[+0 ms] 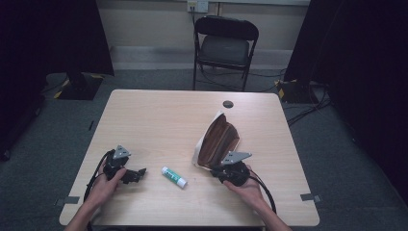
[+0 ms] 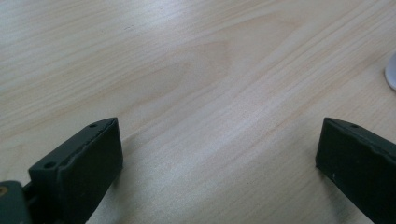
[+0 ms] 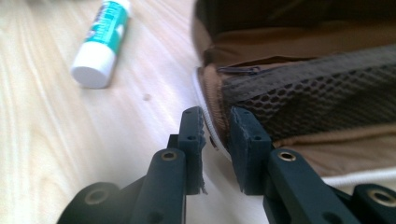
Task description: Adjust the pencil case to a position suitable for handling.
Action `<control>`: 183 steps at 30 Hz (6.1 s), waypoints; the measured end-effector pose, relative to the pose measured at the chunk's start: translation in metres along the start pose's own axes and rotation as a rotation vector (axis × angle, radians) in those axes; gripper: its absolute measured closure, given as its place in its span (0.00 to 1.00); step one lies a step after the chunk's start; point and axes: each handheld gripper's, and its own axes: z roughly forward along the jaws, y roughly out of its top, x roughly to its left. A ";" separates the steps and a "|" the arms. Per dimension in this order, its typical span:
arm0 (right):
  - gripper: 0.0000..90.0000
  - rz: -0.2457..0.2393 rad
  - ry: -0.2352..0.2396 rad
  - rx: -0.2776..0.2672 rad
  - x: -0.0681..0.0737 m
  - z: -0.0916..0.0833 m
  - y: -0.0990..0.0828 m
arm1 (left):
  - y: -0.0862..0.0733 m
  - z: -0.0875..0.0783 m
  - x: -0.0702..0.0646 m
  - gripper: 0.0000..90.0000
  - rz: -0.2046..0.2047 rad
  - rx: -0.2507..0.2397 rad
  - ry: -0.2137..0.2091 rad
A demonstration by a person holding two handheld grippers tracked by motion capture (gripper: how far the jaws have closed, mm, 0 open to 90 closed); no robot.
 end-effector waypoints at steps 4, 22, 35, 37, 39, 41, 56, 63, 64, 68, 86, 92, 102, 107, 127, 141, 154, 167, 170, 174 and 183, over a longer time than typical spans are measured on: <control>0.81 0.008 0.030 -0.001 0.012 0.009 0.006 | 0.000 0.000 0.000 0.00 0.001 0.000 0.001; 0.71 0.068 -0.103 -0.067 -0.019 -0.024 0.007 | 0.000 -0.001 0.000 0.00 0.006 0.003 -0.002; 0.55 0.172 -0.328 -0.040 -0.085 -0.038 -0.020 | 0.000 0.000 0.000 0.00 0.005 0.003 -0.004; 0.53 0.198 -0.352 -0.041 -0.093 -0.037 -0.022 | 0.000 0.000 0.000 0.00 0.005 0.003 -0.003; 0.52 0.210 -0.355 -0.044 -0.099 -0.036 -0.024 | 0.000 0.000 0.000 0.00 0.005 0.002 -0.004; 0.50 0.220 -0.359 -0.035 -0.103 -0.031 -0.026 | 0.000 0.000 0.000 0.00 0.005 0.002 -0.004; 0.49 0.154 -0.339 0.019 -0.075 -0.023 -0.028 | 0.000 0.000 0.000 0.00 0.007 0.003 -0.003; 0.48 0.129 -0.308 0.082 -0.054 -0.025 -0.032 | 0.000 0.000 0.000 0.00 0.007 0.003 -0.004; 0.48 0.111 -0.321 0.092 -0.051 -0.025 -0.033 | 0.000 0.000 0.000 0.00 0.007 0.003 -0.004; 0.50 0.155 -0.301 0.018 -0.058 -0.039 -0.029 | 0.000 0.000 0.000 0.00 0.005 0.002 -0.004; 0.55 0.225 -0.347 -0.099 -0.121 -0.012 0.008 | 0.000 0.000 0.000 0.00 0.005 0.002 -0.006; 0.62 0.265 -0.309 -0.083 -0.125 -0.007 -0.002 | 0.000 0.000 0.000 0.00 0.005 0.002 -0.006; 0.71 0.243 -0.303 -0.043 -0.111 -0.008 -0.009 | 0.000 0.000 0.000 0.00 0.005 0.002 -0.006; 0.74 0.221 -0.286 -0.030 -0.105 -0.012 -0.012 | 0.000 0.000 0.000 0.00 0.005 0.002 -0.006; 0.69 0.219 -0.275 0.008 -0.075 -0.029 -0.024 | 0.000 0.000 0.000 0.00 0.005 0.002 -0.006; 0.46 0.241 -0.296 -0.038 -0.069 -0.045 -0.023 | 0.000 0.000 0.000 0.00 0.010 0.004 -0.010; 0.35 0.282 -0.308 -0.123 -0.063 -0.085 -0.042 | 0.002 -0.001 0.001 0.06 0.017 0.002 -0.011; 0.32 0.339 -0.371 -0.033 -0.063 -0.097 -0.075 | 0.011 -0.005 -0.008 0.19 0.058 -0.017 -0.043; 0.30 0.336 -0.368 -0.001 -0.062 -0.092 -0.079 | 0.017 -0.005 -0.013 0.19 0.057 -0.049 -0.076; 0.26 0.312 -0.370 0.036 -0.061 -0.086 -0.080 | 0.023 -0.008 -0.027 0.19 0.089 -0.103 -0.169; 0.21 0.287 -0.384 0.036 -0.057 -0.078 -0.089 | 0.040 -0.010 -0.051 0.22 0.181 -0.192 -0.271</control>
